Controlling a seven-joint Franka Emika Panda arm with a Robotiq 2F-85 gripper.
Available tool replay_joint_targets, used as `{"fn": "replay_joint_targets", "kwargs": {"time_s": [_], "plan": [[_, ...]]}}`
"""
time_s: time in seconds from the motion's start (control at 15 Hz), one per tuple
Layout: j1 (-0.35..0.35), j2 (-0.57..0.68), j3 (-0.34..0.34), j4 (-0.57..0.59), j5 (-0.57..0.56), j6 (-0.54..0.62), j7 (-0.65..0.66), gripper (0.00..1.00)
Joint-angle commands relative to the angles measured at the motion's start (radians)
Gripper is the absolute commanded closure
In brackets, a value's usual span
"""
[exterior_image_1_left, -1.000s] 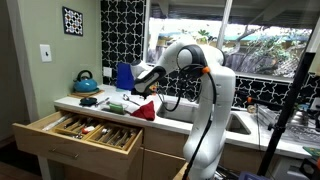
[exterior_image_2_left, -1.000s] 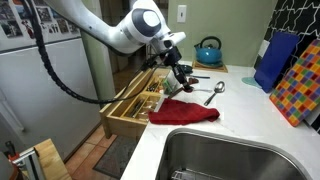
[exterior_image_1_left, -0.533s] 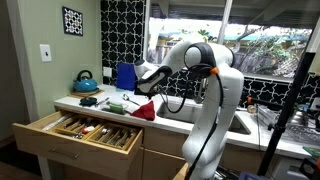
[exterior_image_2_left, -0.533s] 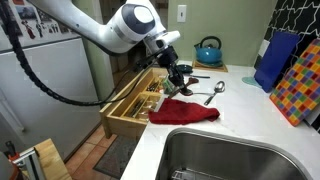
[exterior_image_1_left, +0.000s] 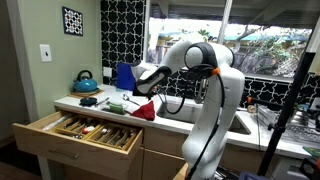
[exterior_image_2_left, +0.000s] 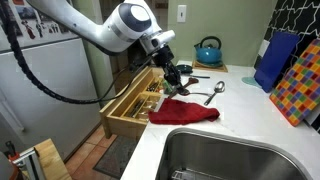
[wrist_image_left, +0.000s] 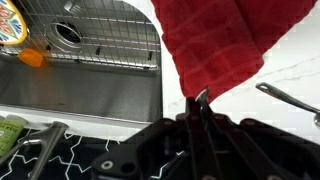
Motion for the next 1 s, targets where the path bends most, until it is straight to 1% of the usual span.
{"fn": "replay_joint_targets", "kwargs": {"time_s": [0.0, 0.07, 0.27, 0.4, 0.53, 0.73, 0.93], "plan": [[-0.006, -0.041, 0.038, -0.062, -0.044, -0.013, 0.089, 0.99], [-0.003, -0.032, 0.044, -0.072, -0.029, -0.003, 0.094, 0.99], [-0.001, -0.026, 0.062, -0.105, -0.031, 0.0, 0.138, 0.99], [-0.004, -0.026, 0.07, -0.124, -0.042, -0.023, 0.176, 0.99], [-0.017, -0.012, 0.069, -0.132, -0.105, -0.012, 0.273, 0.99], [-0.014, 0.024, 0.064, -0.132, -0.164, 0.019, 0.353, 0.99], [-0.007, 0.064, 0.057, -0.124, -0.177, 0.047, 0.386, 0.99]]}}
